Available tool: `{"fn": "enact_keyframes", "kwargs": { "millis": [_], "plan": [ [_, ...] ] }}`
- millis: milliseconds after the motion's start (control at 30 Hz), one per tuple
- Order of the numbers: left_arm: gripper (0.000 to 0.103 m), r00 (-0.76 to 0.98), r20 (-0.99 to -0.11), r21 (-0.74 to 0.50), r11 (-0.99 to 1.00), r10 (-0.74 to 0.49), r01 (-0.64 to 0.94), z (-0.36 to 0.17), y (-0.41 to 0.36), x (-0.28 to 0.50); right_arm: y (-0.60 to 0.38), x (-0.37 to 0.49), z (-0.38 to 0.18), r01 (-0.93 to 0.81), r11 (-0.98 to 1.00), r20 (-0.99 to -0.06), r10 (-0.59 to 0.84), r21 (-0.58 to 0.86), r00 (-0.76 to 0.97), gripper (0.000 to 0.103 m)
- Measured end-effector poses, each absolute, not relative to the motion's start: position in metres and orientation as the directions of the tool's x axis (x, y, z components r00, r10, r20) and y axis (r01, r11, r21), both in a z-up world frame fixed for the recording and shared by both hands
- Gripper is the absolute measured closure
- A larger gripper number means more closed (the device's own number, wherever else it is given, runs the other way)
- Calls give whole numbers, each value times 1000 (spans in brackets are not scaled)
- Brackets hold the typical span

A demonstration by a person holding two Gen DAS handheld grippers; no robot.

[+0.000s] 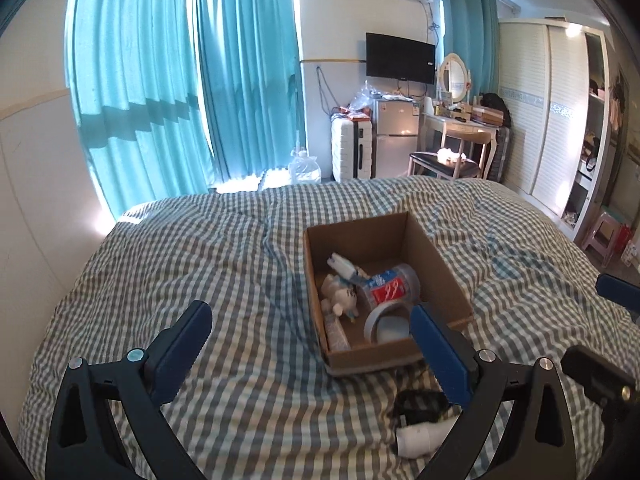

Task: Organize objects
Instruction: 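Grasp the white cylindrical device with the left tool and lift it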

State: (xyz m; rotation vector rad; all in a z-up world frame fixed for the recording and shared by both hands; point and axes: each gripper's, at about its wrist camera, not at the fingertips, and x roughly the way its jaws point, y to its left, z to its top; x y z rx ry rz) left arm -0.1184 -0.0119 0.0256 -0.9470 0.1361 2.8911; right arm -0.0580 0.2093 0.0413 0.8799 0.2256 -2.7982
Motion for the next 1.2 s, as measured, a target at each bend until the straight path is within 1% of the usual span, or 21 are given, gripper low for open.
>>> {"fn": "enact_keyframes", "kwargs": {
  "millis": [100, 267, 433, 533, 700, 800, 867, 1067, 1200],
  "plan": [
    [1, -785, -617, 49, -993, 55, -107, 4, -13, -105, 212, -51, 26, 221, -971, -598, -127, -86, -791, 25],
    [1, -747, -662, 40, -993, 54, -108, -41, -9, -92, 224, -53, -21, 198, -978, -660, -107, -65, -744, 25],
    [1, -679, -725, 28, -981, 112, -192, -82, 25, -89, 244, -65, -68, 137, -990, -724, -62, -46, -687, 25],
    [1, -661, -738, 63, -963, 132, -264, -100, 57, -85, 253, -73, -82, 121, -991, -741, -43, -52, -670, 25],
    [1, -593, -791, 78, -937, 150, -340, -134, 92, -88, 271, -81, -92, 101, -995, -752, -69, 4, -656, 25],
    [1, -559, -820, 103, -929, 122, -355, -154, 100, -95, 282, -85, -97, 86, -995, -761, -96, 53, -642, 25],
    [1, -532, -837, 88, -927, 129, -364, -164, 103, -101, 286, -88, -100, 84, -992, -770, -125, 92, -625, 25],
    [1, -476, -868, 68, -916, 141, -396, -185, 117, -119, 293, -96, -109, 66, -987, -786, -157, 147, -597, 25],
    [2, -492, -856, 66, -911, 159, -408, -192, 125, -132, 298, -99, -115, 47, -983, -791, -173, 180, -587, 25]
  ]
}}
